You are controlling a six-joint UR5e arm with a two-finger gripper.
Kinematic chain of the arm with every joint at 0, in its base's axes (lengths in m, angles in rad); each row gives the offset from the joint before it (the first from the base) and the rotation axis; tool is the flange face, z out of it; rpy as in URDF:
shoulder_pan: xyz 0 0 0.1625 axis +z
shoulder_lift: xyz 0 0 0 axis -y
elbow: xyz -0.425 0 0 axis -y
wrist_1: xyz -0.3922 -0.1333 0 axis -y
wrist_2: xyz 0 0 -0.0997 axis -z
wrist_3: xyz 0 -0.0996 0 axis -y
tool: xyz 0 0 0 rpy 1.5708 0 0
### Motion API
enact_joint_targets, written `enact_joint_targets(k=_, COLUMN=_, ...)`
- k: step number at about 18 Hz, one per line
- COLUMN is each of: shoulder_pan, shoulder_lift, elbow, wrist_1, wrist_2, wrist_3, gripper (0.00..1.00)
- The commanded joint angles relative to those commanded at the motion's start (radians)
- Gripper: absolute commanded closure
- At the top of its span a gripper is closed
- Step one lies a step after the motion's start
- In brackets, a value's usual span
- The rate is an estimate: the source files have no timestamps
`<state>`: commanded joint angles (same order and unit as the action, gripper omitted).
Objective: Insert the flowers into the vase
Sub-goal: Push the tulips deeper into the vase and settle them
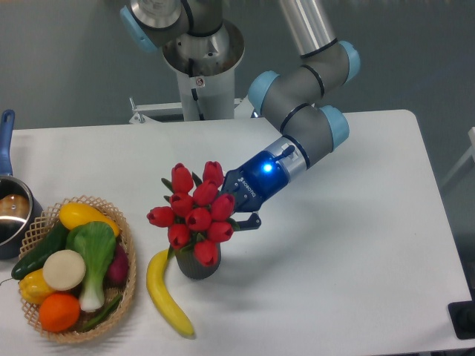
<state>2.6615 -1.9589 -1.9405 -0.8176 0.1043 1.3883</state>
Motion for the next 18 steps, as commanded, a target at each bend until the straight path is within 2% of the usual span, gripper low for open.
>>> enact_joint_targets(k=7, shoulder_pan=-0.006, shoulder_lift=-0.003, elbow=-0.009, wrist_1=-0.002, wrist_2=0.002, wrist_3=0.000, gripper=0.72)
enact_joint_targets(k=18, shoulder_pan=-0.006, shoulder_lift=-0.018, elbow=0.003, wrist_1=0.000, wrist_2=0.003, wrist_3=0.002, gripper=0.65)
